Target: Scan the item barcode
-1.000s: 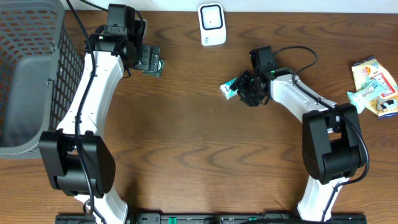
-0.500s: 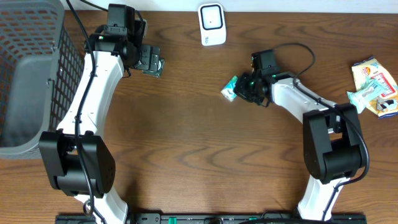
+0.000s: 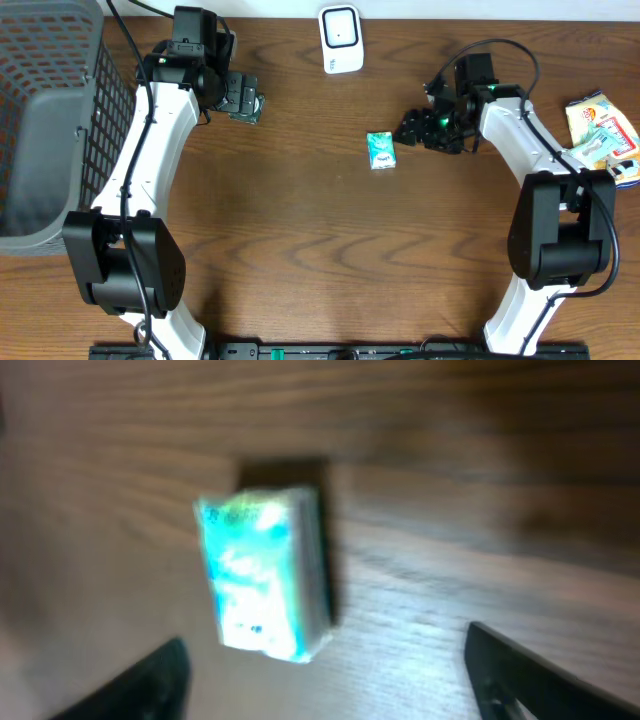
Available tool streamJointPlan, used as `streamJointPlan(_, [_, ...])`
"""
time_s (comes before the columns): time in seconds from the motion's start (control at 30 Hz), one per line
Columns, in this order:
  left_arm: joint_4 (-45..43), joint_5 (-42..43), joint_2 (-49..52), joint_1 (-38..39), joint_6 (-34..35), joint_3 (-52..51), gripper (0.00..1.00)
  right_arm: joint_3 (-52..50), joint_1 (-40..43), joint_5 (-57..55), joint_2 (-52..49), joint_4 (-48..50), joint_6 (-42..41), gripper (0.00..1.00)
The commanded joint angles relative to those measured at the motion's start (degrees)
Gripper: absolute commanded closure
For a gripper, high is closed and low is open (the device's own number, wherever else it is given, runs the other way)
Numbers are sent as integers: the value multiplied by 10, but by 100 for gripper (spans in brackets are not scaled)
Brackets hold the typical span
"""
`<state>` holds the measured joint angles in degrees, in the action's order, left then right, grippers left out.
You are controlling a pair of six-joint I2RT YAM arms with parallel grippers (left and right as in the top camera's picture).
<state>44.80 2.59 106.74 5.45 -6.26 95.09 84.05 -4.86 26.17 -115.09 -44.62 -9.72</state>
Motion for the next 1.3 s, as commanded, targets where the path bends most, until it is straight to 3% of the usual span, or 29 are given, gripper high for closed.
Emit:
streamJointPlan(0.0, [2, -7, 6, -1, -8, -5, 2, 5, -24, 57, 12, -6, 10, 2])
streamJointPlan(0.33, [2, -7, 6, -1, -8, -5, 2, 5, -88, -94, 12, 6, -20, 1])
streamJointPlan(0.9, [2, -7, 6, -1, -8, -5, 2, 5, -91, -115, 12, 2, 3, 1])
streamJointPlan(1.0, [2, -7, 6, -1, -8, -5, 2, 5, -87, -115, 12, -1, 2, 11])
streamJointPlan(1.07, [2, -7, 6, -1, -8, -5, 2, 5, -80, -115, 11, -5, -3, 28])
streamJointPlan(1.27, [2, -7, 6, -1, -8, -5, 2, 4, -61, -81, -11, 20, -22, 38])
